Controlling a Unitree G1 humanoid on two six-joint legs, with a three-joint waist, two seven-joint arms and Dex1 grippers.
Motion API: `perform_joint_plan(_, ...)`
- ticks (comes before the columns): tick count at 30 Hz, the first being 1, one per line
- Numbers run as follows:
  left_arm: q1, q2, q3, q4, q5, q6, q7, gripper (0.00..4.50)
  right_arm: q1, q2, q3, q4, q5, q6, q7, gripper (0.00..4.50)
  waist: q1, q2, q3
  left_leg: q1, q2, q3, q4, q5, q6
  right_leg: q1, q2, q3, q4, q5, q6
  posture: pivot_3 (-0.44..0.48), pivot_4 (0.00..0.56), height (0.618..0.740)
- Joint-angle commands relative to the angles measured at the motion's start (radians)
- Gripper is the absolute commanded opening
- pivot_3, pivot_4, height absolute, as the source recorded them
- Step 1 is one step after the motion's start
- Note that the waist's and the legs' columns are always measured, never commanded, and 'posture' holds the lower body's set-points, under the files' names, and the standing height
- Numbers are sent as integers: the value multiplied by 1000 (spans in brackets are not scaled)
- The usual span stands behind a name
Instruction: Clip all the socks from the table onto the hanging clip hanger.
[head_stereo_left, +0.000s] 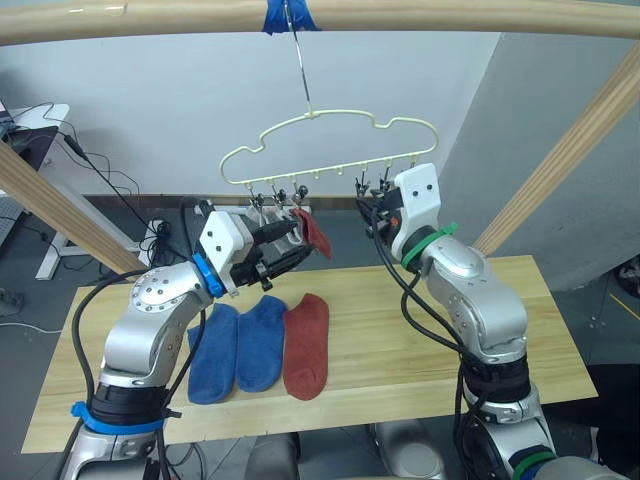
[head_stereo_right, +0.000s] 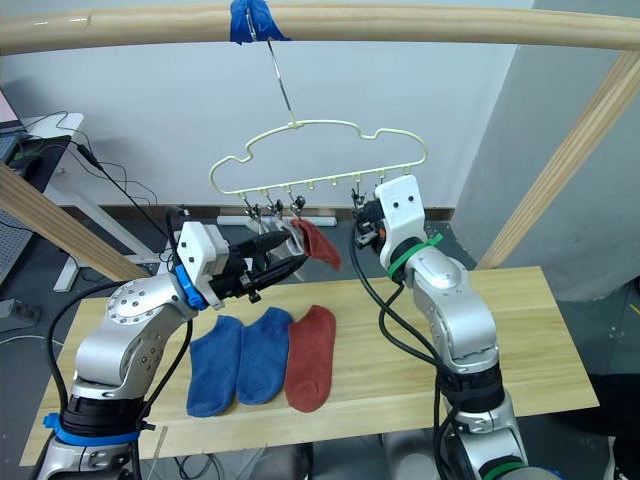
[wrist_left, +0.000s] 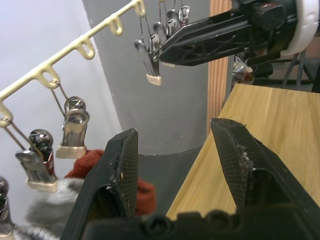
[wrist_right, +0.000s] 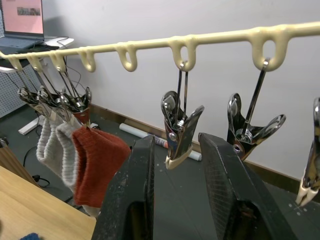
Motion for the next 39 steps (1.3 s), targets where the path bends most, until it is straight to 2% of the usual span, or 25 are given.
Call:
perform_joint_plan(1, -11, -2, -1, -14, 3, -24, -7, 2579, -36, 8, -6, 5, 16, -29, -11, 1429, -1, 0, 0, 0, 0, 0, 0, 0, 0, 0, 0, 0, 0, 0, 0, -253, 210, 730)
perform_joint_plan(20, 44, -9, -16, -18, 23, -61, -22, 2579, -114, 32, 32, 173, 16, -180, -12, 1429, -2, 0, -1, 0, 0, 0, 0, 0, 0, 0, 0, 0, 1, 0, 0, -245, 182, 730)
perform_joint_plan(39, 70, -27, -34, 21, 52, -112, -32, 2579, -123, 41, 33, 215, 24, -248, -19, 1429, -2, 0, -2, 0, 0, 0, 1, 0, 0, 0, 0, 0, 1, 0, -1, -238, 171, 730)
